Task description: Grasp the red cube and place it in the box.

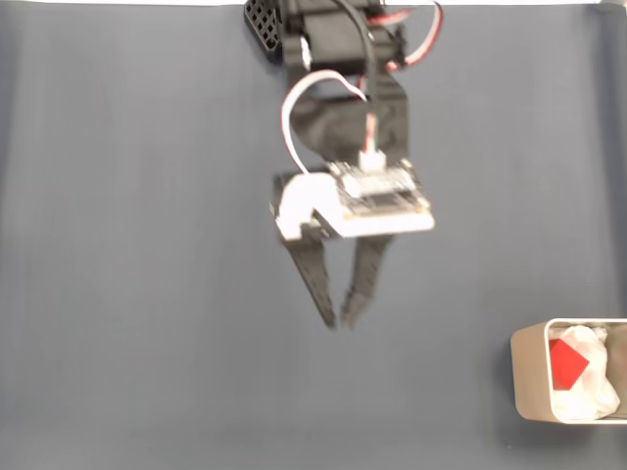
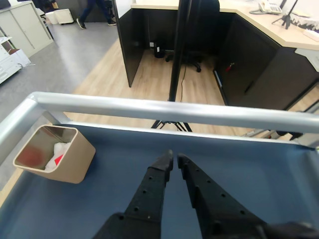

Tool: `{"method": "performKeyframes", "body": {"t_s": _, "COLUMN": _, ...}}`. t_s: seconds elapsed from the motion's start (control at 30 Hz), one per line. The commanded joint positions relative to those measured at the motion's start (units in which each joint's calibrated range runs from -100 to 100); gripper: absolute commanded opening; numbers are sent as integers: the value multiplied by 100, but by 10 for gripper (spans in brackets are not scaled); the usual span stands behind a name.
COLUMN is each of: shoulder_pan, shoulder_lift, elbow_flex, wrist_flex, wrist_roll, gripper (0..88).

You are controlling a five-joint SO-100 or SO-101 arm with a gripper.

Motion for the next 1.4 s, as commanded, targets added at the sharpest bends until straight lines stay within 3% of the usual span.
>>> {"method": "performKeyframes", "body": {"t_s": 0.0, "shoulder_pan": 151, "shoulder_lift": -1048, "elbow_flex": 1014, "wrist_flex": -224, "wrist_roll": -29, "gripper": 0}}
{"method": "performKeyframes", "body": {"t_s": 0.53, "shoulder_pan": 173, "shoulder_lift": -4627, "elbow_flex": 5768, "wrist_flex": -371, "wrist_roll": -20, "gripper": 0}}
{"method": "performKeyframes", "body": {"t_s": 0.9, "shoulder_pan": 229, "shoulder_lift": -6429, "elbow_flex": 7812, "wrist_flex": 145, "wrist_roll": -68, "gripper": 0}}
{"method": "performKeyframes", "body": {"t_s": 1.37, "shoulder_pan": 229, "shoulder_lift": -7504, "elbow_flex": 7830, "wrist_flex": 3350, "wrist_roll": -444, "gripper": 0}}
